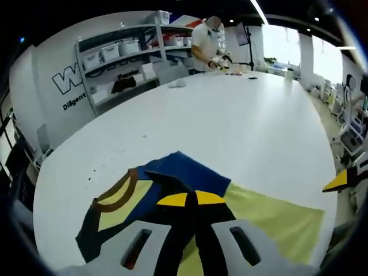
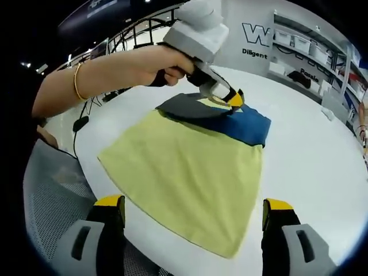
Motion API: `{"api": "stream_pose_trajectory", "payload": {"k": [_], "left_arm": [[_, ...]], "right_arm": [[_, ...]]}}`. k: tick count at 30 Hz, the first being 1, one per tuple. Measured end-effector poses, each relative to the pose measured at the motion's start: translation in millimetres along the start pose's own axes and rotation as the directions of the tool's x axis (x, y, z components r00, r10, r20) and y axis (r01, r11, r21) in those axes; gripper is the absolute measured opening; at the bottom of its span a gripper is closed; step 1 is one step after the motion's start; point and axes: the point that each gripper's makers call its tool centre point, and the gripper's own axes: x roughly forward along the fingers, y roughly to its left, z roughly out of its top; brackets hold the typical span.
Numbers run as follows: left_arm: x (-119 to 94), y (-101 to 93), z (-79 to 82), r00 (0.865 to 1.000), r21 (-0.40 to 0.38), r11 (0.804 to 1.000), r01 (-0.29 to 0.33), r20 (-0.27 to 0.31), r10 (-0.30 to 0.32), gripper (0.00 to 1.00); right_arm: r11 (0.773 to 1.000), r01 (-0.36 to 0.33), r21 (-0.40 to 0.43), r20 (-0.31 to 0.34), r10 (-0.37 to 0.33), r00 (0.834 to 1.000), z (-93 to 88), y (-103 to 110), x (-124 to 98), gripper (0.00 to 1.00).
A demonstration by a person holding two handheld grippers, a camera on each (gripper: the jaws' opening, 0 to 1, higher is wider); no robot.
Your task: Fold the garment on the visible template until the final outline fits inside the template.
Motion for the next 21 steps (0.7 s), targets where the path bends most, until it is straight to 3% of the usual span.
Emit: {"api": "stream_pose_trajectory", "payload": {"k": [11, 18, 21], "left_arm": [[28, -21.7, -16.5, 0.998, 0.003, 0.999, 0.05, -0.034, -0.05, 0.06], [33, -33.8, -23.1, 0.995, -0.025, 0.996, 0.085, -0.045, -0.086, 0.06], [32, -33.0, -25.6, 0.996, -0.025, 0.997, 0.076, -0.046, -0.077, 0.12]], "right_arm": [[1.0, 0.003, 0.021, -0.009, -0.003, 1.0, -6.3, -7, 2, 0.99], [0.999, 0.005, 0.032, -0.01, -0.004, 1.0, -8.1, -9, 2, 0.99], [0.999, 0.004, 0.035, -0.011, -0.003, 1.0, -8.3, -10, 3, 0.99]]}}
